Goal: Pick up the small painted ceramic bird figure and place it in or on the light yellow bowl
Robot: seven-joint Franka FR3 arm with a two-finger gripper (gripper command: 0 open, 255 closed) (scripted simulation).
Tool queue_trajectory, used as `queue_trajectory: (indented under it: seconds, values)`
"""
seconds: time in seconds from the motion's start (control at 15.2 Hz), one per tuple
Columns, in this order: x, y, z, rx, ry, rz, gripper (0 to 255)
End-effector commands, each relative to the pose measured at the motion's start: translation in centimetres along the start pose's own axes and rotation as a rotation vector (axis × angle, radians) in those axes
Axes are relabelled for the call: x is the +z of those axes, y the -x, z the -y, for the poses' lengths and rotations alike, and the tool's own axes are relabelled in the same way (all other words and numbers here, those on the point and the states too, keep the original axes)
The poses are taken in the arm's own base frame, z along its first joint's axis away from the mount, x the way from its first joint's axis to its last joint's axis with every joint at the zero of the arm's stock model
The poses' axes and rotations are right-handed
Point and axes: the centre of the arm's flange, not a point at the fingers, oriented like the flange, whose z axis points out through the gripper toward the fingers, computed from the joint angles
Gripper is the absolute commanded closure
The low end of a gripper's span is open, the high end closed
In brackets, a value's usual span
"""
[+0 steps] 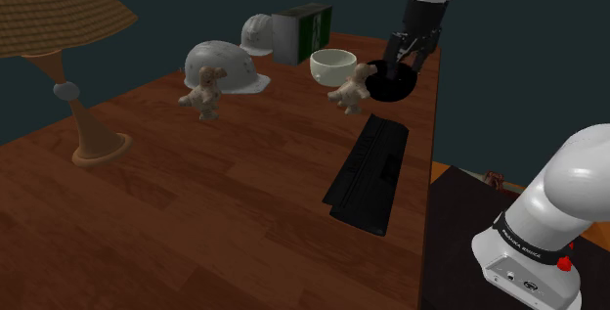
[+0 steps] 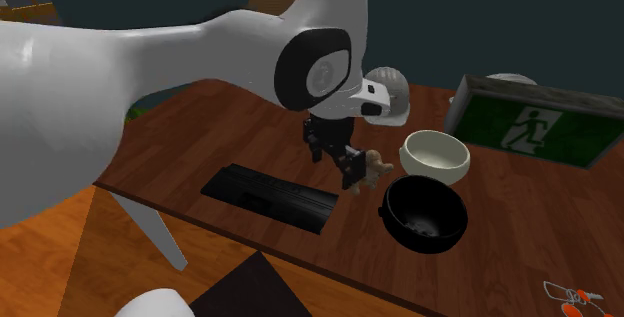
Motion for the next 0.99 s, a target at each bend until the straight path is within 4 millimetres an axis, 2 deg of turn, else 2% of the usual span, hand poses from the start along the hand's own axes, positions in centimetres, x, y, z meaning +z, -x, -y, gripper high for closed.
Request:
queue_trajectory:
  seconds: [0.0,0.46,0.92]
  values:
    - [1.6,-1.9,1.3,0.044,0.027,-0.019,0]
    - [7.4,-7.5,4.3,0.179,0.118,-0.069,0]
    - [11.0,-7.7,3.9,0.179,0.118,-0.069,0]
